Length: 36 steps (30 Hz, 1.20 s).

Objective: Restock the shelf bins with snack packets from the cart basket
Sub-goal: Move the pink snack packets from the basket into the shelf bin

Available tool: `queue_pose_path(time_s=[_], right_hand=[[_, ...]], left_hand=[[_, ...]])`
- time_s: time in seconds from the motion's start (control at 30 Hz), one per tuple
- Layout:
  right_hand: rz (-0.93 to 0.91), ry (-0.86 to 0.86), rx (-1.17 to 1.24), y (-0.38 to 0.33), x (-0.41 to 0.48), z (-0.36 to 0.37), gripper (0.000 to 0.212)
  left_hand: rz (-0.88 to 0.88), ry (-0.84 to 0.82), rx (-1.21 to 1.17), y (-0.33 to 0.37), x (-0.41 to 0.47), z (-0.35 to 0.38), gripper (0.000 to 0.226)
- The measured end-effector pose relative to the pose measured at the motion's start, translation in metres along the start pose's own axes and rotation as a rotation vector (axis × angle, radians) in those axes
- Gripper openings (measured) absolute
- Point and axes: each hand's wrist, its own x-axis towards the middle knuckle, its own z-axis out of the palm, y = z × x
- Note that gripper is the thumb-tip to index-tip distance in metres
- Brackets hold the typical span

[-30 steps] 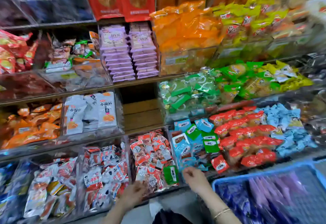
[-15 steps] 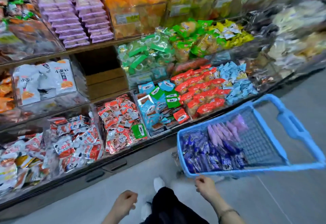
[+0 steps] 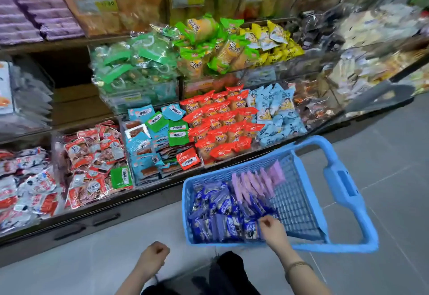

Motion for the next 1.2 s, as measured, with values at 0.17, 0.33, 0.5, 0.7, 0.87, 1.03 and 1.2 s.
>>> queue_pose_path(time_s=[0.17,0.33,0.5,0.7,0.87,1.03,1.2], right_hand=[[-0.081,0.018,-0.092,0.006,0.072,-0.05,0.021],[-0.194,0.02,-0.23,-0.001,0.137,-0.064,0.035],[-0.23,0.075,-0.369,-0.006,0.183,-0.057,0.062],[-0.121,0.13,-0.443,0.001,0.208,-0.037,0.091],[-0.089,0.116,-0.367,-0.004,0.217,-0.021,0.074],[-0.037,0.074,-0.195,-0.001,0.232,-0.012,0.054],[-0.11,0.085,-0.103,0.009,0.227,-0.02,0.038]], left_hand=[[-0.028,0.074,0.057,0.033,0.024,0.065,0.013],[-0.081,0.195,0.064,0.049,0.045,0.085,0.053],[-0.08,0.177,-0.012,0.051,0.058,0.091,0.068],[-0.066,0.256,-0.015,0.048,0.061,0.098,0.062],[-0.055,0.257,-0.074,0.047,0.061,0.094,0.055],[-0.091,0.268,-0.144,0.045,0.062,0.096,0.054],[-0.135,0.268,-0.125,0.052,0.063,0.098,0.054]])
